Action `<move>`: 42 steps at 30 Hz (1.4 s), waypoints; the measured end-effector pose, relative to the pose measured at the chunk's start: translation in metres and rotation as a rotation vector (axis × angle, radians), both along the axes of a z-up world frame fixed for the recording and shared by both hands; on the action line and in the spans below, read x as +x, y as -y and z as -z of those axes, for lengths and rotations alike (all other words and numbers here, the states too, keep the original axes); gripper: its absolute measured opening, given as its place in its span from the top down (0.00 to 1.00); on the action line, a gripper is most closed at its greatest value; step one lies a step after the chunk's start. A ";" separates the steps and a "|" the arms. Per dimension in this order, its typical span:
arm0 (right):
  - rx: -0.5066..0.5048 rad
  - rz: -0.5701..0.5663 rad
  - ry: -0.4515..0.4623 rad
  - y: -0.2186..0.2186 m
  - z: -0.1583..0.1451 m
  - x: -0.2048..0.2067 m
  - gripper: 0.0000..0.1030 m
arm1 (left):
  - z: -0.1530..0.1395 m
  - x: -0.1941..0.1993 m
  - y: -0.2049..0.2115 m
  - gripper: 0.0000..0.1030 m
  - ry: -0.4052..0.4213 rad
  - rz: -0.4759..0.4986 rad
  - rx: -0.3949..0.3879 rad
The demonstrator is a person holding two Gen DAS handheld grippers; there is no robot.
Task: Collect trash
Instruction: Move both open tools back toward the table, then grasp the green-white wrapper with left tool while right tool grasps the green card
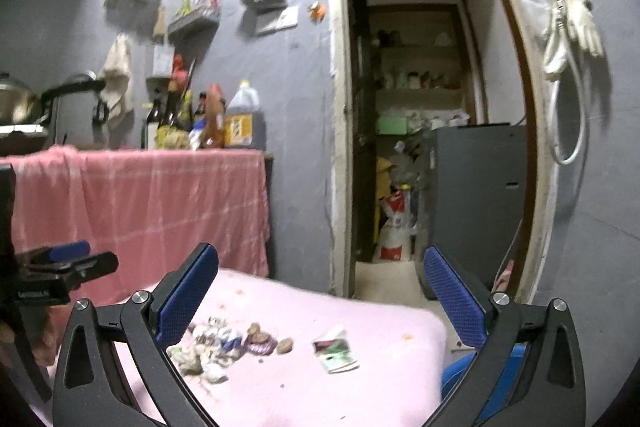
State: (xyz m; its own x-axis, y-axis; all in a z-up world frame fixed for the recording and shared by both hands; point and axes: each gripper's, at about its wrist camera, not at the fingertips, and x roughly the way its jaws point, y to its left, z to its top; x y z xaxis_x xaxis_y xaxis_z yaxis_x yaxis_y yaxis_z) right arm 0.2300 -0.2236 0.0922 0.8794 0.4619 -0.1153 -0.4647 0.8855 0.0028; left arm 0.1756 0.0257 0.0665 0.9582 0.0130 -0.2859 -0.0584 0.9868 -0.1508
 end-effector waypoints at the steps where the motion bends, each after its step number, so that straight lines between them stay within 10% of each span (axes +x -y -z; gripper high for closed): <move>1: -0.013 -0.009 -0.010 -0.004 0.004 0.002 0.00 | 0.004 -0.001 -0.002 0.02 -0.008 -0.001 -0.003; 31: -0.235 0.014 -0.512 -0.004 0.087 0.090 0.03 | 0.051 0.060 0.016 0.03 -0.404 0.205 -0.130; 42: -0.352 -0.057 -0.631 -0.025 0.101 0.131 0.18 | 0.059 0.083 0.032 0.44 -0.471 0.280 -0.129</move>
State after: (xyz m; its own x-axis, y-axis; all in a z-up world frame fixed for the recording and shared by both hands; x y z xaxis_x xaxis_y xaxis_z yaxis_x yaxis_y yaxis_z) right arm 0.3614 -0.1983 -0.0089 0.5720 0.3468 -0.7433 -0.5136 0.8580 0.0051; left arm 0.2583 -0.0061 0.0070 0.6882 -0.2869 -0.6664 0.1126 0.9496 -0.2926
